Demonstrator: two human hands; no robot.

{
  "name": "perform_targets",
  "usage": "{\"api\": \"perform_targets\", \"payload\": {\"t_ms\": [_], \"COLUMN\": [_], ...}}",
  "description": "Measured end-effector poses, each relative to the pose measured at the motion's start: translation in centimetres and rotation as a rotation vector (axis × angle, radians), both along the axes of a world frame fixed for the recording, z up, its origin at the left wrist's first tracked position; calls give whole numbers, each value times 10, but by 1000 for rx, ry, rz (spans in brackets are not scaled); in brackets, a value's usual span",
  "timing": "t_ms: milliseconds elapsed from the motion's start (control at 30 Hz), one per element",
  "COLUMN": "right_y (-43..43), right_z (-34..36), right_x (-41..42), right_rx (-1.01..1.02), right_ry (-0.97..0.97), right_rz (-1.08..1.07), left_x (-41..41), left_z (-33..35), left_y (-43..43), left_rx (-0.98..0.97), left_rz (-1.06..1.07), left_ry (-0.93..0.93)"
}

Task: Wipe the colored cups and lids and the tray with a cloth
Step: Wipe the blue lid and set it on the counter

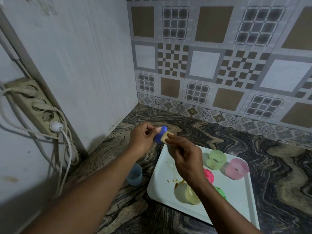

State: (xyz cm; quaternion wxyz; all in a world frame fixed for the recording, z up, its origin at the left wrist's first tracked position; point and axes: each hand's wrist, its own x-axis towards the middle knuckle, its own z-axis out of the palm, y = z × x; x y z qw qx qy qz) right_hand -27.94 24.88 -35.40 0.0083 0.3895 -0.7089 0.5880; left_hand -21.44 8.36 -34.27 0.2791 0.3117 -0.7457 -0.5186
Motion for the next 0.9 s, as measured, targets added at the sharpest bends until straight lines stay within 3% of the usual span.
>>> {"api": "perform_targets", "payload": {"t_ms": [100, 200, 333, 467, 533, 633, 700, 900], "right_y": [-4, -17, -30, -33, -33, -32, -35, -47], "right_z": [10, 24, 33, 34, 31, 27, 22, -2], "right_x": [-3, 3, 8, -1, -3, -10, -17, -27], "right_rx": [-124, -196, -169, -192, -119, 203, 369, 393], "right_ry": [-512, -737, -798, -866, -739, -371, -291, -818], "right_rz": [-57, 46, 146, 187, 266, 350, 323, 33], "left_x": [2, -7, -12, -3, 3, 16, 29, 92], "left_z": [1, 8, 11, 6, 4, 0, -5, -41], "left_y": [-1, 12, 23, 10, 2, -9, -14, -13], "left_rx": [81, 98, 28, 89, 112, 117, 31, -332], "left_rz": [66, 58, 68, -20, 23, 83, 92, 22], "left_ry": [14, 23, -16, 20, 33, 8, -55, -363]}}
